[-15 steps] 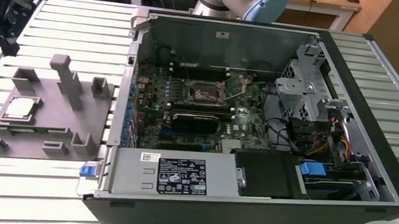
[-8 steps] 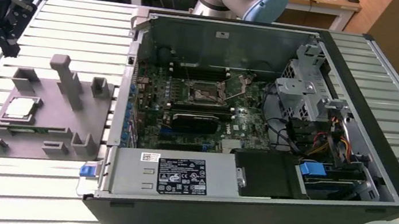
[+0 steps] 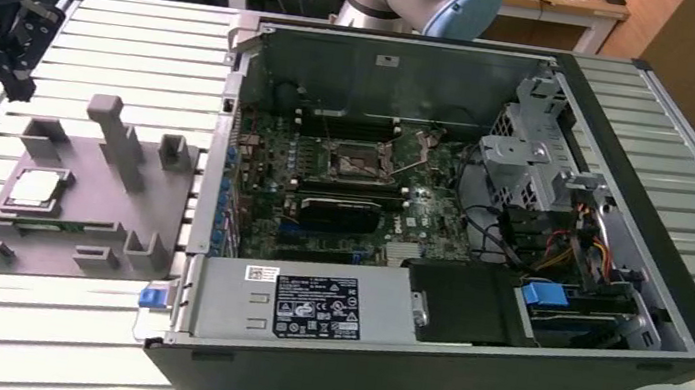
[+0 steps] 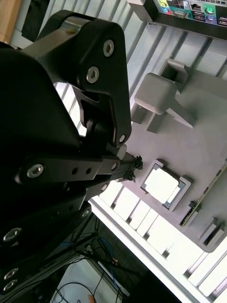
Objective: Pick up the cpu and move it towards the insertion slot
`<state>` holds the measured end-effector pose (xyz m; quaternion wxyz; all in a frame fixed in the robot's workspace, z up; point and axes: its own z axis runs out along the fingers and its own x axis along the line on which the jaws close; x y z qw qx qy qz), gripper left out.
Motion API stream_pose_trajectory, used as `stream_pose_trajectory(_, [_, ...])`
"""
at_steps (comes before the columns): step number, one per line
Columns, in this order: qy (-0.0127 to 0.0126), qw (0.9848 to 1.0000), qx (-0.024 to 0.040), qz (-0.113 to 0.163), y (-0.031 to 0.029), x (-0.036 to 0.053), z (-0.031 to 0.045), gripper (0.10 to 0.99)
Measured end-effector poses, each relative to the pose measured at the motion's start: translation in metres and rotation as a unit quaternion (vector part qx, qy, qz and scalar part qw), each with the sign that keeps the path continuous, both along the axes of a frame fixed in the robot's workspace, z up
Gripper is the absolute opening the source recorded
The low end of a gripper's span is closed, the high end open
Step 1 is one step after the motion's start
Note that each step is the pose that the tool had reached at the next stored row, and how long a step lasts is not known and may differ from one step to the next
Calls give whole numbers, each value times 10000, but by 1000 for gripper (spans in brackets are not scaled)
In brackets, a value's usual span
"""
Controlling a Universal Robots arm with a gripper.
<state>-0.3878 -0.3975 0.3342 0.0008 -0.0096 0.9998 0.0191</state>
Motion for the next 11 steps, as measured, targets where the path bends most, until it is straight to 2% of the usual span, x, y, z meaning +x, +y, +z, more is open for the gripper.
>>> stream_pose_trajectory(11, [0, 10000, 0, 0, 0, 0, -27, 102])
